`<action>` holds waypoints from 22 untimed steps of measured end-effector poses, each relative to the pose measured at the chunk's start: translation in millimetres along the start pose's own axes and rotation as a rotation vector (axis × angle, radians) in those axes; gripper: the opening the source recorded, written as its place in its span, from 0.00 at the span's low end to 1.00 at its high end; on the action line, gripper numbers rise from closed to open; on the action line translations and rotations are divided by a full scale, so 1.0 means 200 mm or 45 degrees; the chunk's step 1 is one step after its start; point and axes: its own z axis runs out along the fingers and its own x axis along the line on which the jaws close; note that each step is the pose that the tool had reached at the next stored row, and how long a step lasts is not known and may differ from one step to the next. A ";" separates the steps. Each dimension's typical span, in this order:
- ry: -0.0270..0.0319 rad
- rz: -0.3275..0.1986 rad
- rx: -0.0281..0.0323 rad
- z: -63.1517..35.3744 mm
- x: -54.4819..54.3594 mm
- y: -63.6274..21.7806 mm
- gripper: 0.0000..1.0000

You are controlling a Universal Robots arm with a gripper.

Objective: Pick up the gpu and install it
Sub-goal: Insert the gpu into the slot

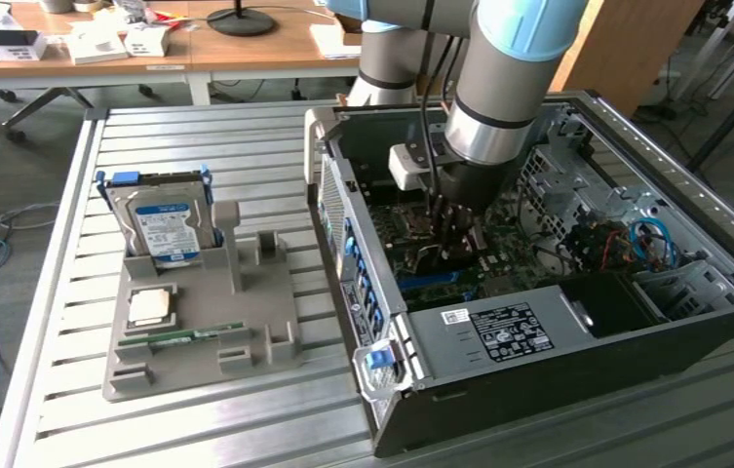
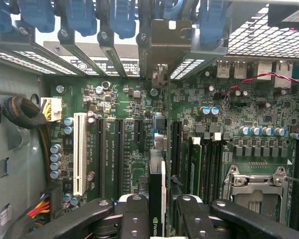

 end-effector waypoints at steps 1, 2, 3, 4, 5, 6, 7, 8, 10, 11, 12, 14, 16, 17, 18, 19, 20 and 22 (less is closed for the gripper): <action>-0.0001 0.000 0.0000 0.001 0.00 0.000 0.26; -0.0001 0.000 0.0000 0.002 0.00 0.000 0.26; 0.0000 0.000 0.0000 0.002 0.00 0.000 0.26; 0.0000 0.000 0.0000 0.002 0.00 0.000 0.26; 0.0000 0.000 0.0000 0.002 0.00 0.000 0.26; 0.0000 0.000 0.0000 0.002 0.00 0.000 0.26; 0.0000 0.000 0.0000 0.002 0.00 0.000 0.26; -0.0001 0.000 0.0002 0.002 0.00 0.002 0.26; -0.0003 0.000 0.0001 0.003 0.00 0.002 0.26; -0.0002 0.000 0.0001 0.003 0.00 0.002 0.26; -0.0001 0.000 0.0001 0.003 0.00 0.003 0.26; 0.0000 0.000 0.0001 0.003 0.00 0.003 0.26; -0.0001 0.000 0.0001 0.008 0.00 0.003 0.26; 0.0000 0.000 -0.0001 0.008 0.00 0.003 0.26; 0.0002 0.000 -0.0001 0.007 0.00 0.003 0.26; 0.0002 0.000 -0.0001 0.008 0.00 0.003 0.26; 0.0002 0.000 -0.0001 0.008 0.00 0.003 0.26; -0.0005 0.000 0.0002 0.011 0.00 0.003 0.26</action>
